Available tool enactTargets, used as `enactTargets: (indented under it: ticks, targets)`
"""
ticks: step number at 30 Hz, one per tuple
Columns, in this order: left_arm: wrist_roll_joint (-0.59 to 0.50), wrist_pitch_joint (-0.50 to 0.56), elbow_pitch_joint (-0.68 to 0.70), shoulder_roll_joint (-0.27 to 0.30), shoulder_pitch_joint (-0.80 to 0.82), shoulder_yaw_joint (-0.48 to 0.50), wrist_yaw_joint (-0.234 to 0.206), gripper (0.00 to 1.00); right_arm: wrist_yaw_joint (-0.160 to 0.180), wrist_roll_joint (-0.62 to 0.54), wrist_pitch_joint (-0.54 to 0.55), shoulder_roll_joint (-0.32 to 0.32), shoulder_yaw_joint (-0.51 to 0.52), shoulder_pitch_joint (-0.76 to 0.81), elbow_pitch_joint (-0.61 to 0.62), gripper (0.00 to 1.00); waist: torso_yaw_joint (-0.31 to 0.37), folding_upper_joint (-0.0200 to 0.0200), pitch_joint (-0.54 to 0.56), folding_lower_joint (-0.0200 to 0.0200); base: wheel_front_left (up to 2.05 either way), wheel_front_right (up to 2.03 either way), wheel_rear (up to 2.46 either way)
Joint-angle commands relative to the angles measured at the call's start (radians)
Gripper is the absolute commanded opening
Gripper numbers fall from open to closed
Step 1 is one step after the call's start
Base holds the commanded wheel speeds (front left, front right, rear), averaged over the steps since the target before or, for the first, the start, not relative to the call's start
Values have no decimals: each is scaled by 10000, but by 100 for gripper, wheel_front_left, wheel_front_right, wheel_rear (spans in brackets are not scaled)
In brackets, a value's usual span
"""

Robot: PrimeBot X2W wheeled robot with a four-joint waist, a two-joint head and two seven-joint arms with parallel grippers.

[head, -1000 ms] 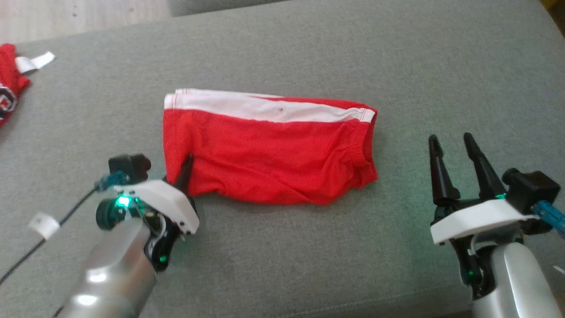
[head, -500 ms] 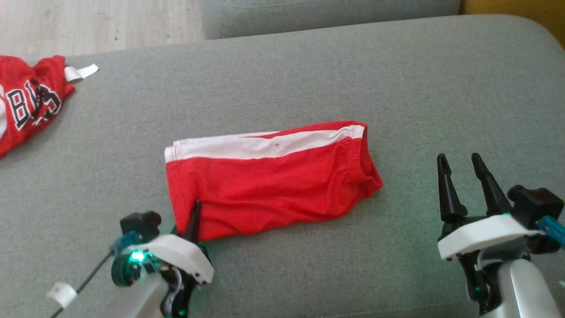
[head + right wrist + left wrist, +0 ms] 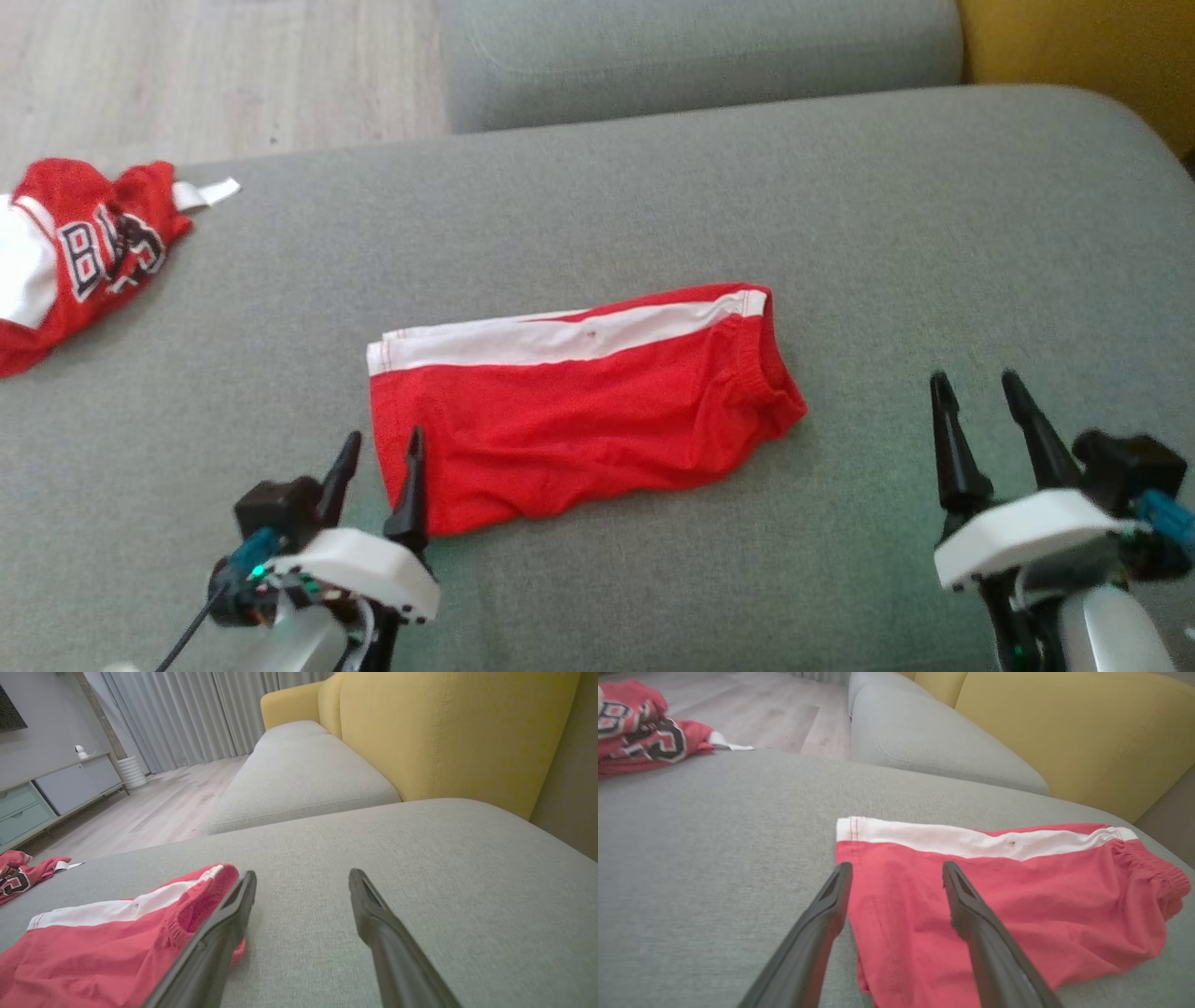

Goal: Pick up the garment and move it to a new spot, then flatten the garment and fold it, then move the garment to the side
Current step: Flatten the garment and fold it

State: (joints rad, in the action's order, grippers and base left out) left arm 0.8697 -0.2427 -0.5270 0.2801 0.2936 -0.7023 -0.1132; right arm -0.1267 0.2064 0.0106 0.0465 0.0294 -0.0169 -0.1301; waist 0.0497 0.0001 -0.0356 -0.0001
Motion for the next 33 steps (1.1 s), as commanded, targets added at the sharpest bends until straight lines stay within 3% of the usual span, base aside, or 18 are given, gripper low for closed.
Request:
enactTargets:
  ticks: [1, 8, 16, 26, 33]
  targets:
    - [-281, -173, 529, 370, 64, 568, -161, 100, -40, -84, 30, 37, -152, -46, 319, 100, -116, -1, 212, 1, 0, 0, 0]
    - [-1306, -188, 2191, 555, -944, 1386, -633, 100, -40, -103, 193, 37, -124, 246, 288, 100, -578, -1, 551, 1, 0, 0, 0]
    - [-1692, -190, 3108, 305, -1831, 1753, -811, 100, -40, 38, 561, 37, -525, -345, -404, 100, -1348, -1, 602, 1, 0, 0, 0]
    - [-1985, -190, 3373, 5, -1949, 1814, -719, 100, -40, -552, 835, 37, -937, -2296, -2870, 100, -2258, -1, 297, 1, 0, 0, 0]
    - [-2154, -190, 3359, -199, -1897, 1987, -638, 100, -40, -2294, 849, 37, 177, -3122, -4779, 100, -2770, -1, -16, 1, 0, 0, 0]
